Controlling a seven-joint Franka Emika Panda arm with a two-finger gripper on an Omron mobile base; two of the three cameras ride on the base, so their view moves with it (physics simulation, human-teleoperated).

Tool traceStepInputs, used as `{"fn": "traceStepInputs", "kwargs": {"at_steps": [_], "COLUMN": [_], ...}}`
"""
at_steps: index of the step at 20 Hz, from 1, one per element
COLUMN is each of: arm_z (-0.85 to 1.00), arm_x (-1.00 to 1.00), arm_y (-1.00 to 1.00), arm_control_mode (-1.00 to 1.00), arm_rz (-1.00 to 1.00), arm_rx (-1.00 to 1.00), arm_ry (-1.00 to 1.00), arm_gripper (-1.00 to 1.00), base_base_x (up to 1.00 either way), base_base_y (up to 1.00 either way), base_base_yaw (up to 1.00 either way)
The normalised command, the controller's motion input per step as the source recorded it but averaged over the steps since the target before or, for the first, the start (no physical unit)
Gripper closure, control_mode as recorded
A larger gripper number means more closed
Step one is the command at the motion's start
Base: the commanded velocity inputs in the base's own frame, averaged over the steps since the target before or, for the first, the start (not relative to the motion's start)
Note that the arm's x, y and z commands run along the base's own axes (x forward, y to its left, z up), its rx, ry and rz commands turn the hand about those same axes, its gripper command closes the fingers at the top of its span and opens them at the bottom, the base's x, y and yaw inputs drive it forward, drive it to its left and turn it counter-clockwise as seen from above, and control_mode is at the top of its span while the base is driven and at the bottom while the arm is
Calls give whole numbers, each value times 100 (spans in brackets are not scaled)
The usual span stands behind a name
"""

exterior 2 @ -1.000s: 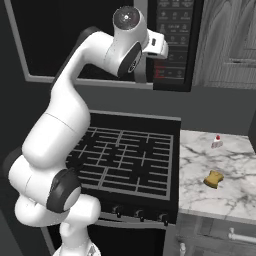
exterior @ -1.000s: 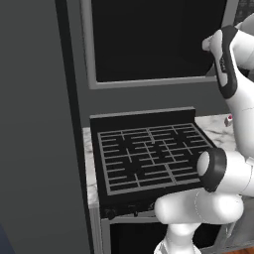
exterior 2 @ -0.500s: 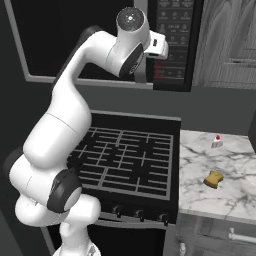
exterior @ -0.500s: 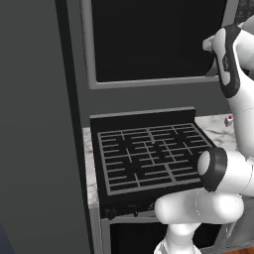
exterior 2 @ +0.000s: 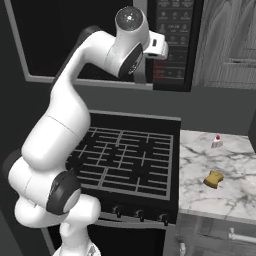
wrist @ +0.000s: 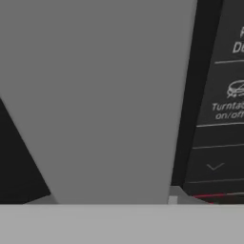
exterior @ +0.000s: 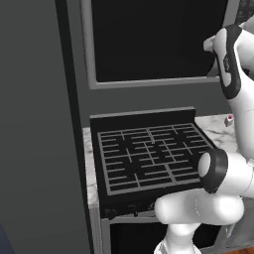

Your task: Place the sponge inside the microwave to prepare for sanitizing.

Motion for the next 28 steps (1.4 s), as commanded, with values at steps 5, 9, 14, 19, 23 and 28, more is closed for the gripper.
{"fn": "traceStepInputs", "kwargs": {"at_steps": [5, 9, 14, 19, 23, 28], "arm_z": [1, 0, 0, 0, -9, -13], "arm_x": [-70, -98, -100, -100, -75, -20], "arm_y": [19, 8, 9, 37, 44, 42], "arm_control_mode": [-100, -100, -100, -100, -100, -100], "arm_rz": [-5, -4, -3, -9, -35, -53], "arm_rx": [-5, -6, -8, -13, -23, -26], "arm_ry": [0, -1, -5, -4, 3, 12], "arm_gripper": [100, 100, 100, 100, 100, 100], "base_base_x": [0, 0, 0, 0, 0, 0], "base_base_y": [0, 0, 0, 0, 0, 0], "base_base_yaw": [0, 0, 0, 0, 0, 0]}}
